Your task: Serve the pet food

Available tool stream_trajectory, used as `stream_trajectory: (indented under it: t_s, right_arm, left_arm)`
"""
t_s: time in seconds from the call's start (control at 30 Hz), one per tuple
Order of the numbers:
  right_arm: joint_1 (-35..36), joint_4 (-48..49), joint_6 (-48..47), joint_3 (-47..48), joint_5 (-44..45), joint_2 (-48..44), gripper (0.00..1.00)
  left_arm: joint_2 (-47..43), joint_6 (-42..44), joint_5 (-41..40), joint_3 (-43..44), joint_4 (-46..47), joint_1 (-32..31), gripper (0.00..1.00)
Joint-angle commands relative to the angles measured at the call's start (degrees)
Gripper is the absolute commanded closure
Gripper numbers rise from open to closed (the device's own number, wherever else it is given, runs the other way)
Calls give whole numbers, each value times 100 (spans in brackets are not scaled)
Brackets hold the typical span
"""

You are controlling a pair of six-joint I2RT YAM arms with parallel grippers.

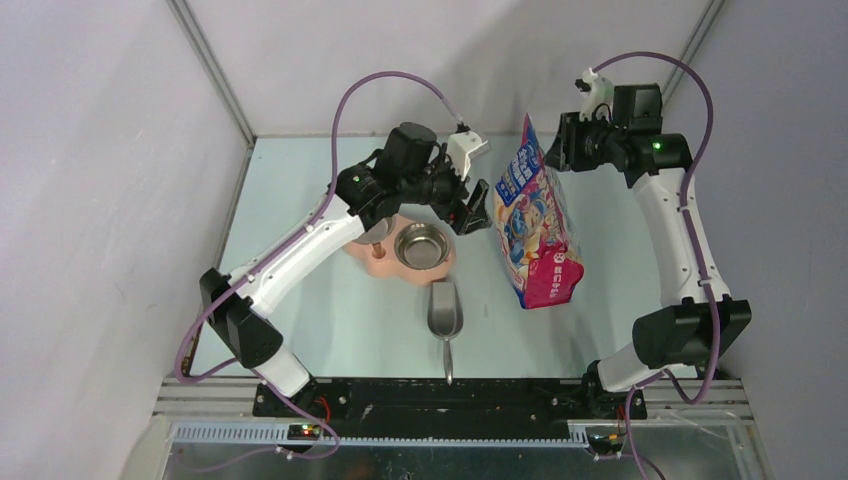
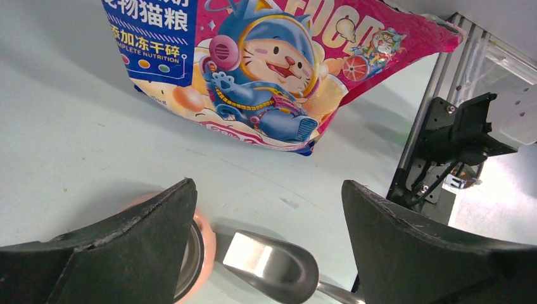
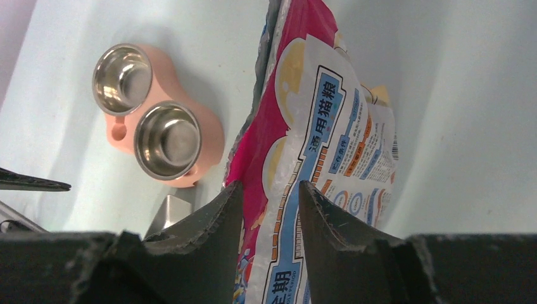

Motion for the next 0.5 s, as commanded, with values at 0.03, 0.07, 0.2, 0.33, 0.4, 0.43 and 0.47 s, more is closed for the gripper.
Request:
stream_trajectory:
  t_s: [0.03,0.07,0.2,0.33,0.4,0.43,0.47]
  right_arm:
    - [157,-12,-281,35,450,-149,59]
    - [163,-17,-279,41,441,-167,59]
    - [202,-17,-281,70,302,-235,59]
    - [249,-2,-280,93,313,-232,59]
    - [252,3,-279,123,261,-215,59]
    - [250,13,-270,129,237,-199,59]
    - [248,15,-261,143,170,-197,59]
  left_arm:
    - [-213,126,-53,-25,73,-49,8]
    - [-206,125,-52,-25,73,-47,8]
    - [-178,125,-56,-16,78,-46,8]
    - [-177,116,-58,-16,77,-47,8]
    - [-191,116,-63,-28,81,-46,8]
    - [-197,122,-64,-30,77,-46,8]
    - [-202,132,-68,-43,74,-46,8]
